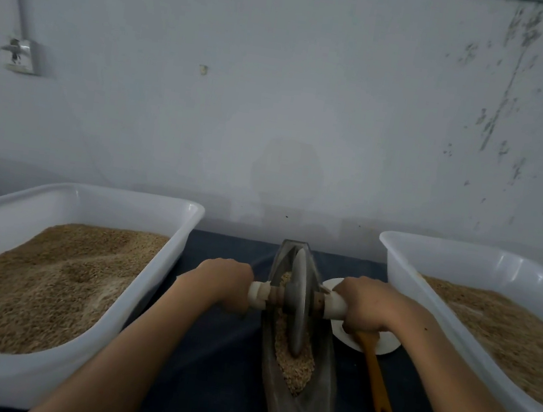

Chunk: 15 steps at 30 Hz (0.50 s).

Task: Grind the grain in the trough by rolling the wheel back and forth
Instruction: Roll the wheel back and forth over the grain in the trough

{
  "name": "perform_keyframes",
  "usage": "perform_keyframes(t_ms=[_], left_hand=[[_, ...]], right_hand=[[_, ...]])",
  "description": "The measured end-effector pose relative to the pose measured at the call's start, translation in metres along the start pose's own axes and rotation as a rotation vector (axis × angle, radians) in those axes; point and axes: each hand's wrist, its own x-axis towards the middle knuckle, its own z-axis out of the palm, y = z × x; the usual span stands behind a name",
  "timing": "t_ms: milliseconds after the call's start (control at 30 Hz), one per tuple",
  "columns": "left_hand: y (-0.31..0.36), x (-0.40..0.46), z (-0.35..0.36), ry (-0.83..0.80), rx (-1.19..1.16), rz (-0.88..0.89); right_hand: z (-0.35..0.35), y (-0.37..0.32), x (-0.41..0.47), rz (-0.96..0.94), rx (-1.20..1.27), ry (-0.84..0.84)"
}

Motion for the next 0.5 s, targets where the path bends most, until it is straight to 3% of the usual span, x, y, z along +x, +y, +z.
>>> perform_keyframes(t_ms=[133,367,500], left_hand=[[-0.002,0.001,0.002,-0.005,-0.014,-0.003],[0.001,0.005,0.009,0.287,0.067,-0.015],[0.001,0.006,0.011,0.317,0.065,-0.01]], right_hand=[[0.0,-0.002,0.001,-0.006,-0.019,0.033],[0.015,-0.001,0.009,-0.013,-0.042,0.363],[0.016,-0.001,0.009,-0.006,-0.029,0.381]])
